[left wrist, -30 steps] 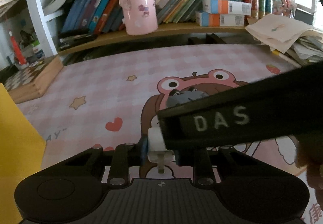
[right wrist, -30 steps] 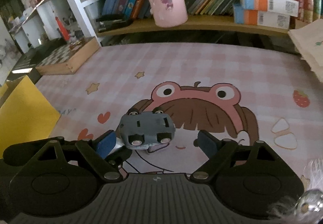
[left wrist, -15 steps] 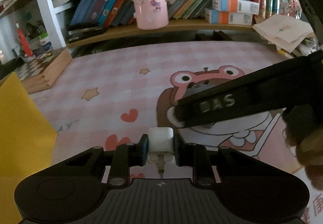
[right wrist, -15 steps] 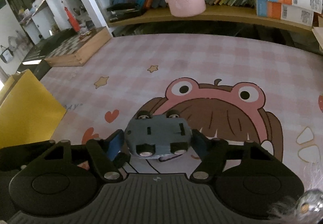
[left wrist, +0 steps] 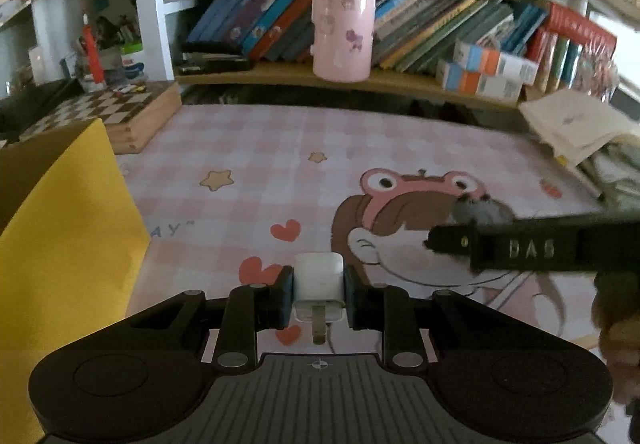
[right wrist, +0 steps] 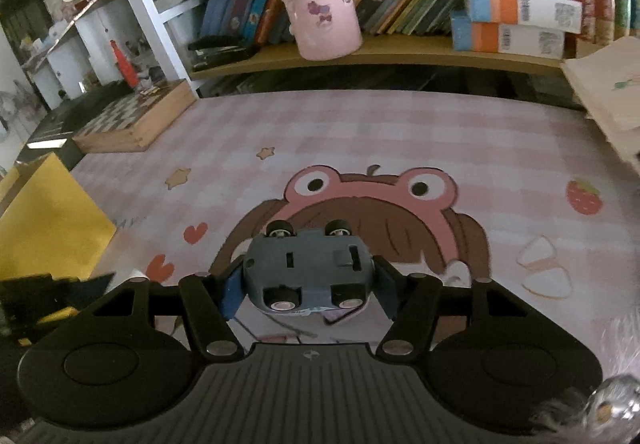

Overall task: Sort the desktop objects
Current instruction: 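Lift the toy car and white plug and carry them toward the yellow box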

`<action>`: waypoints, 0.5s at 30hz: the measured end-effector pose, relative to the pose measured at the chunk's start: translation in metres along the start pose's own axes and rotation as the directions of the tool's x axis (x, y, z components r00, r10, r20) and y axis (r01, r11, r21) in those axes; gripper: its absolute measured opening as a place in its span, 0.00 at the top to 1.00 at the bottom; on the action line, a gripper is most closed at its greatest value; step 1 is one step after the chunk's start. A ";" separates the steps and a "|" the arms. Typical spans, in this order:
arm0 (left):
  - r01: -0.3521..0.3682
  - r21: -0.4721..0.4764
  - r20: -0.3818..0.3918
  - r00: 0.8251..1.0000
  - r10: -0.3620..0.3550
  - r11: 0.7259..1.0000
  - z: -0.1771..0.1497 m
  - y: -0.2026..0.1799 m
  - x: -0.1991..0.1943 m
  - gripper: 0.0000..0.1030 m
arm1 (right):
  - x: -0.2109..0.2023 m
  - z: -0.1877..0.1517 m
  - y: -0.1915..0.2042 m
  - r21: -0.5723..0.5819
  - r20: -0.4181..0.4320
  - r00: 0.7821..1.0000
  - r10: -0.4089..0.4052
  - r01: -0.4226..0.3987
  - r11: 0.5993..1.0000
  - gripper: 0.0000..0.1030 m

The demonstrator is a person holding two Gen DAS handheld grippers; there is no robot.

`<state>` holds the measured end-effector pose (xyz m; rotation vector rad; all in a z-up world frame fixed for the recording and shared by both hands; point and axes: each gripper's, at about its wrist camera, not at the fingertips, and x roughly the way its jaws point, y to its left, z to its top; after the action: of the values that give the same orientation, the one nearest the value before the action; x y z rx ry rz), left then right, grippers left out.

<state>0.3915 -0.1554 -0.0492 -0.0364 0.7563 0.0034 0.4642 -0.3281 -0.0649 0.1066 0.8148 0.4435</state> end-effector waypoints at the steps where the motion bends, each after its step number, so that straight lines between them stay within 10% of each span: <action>1: 0.006 -0.007 0.004 1.000 -0.006 1.000 0.000 -0.001 -0.004 0.77 | -0.004 -0.002 0.001 -0.004 0.004 1.000 -0.002 0.002 1.000 0.41; 15: 0.062 -0.043 0.055 0.997 -0.060 0.997 -0.009 -0.002 -0.066 0.77 | -0.075 -0.039 0.021 -0.023 0.049 0.999 0.012 -0.010 1.000 0.41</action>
<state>0.3369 -0.1568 -0.0104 -0.1020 0.7016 -0.0366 0.3835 -0.3440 -0.0350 0.1002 0.7613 0.4590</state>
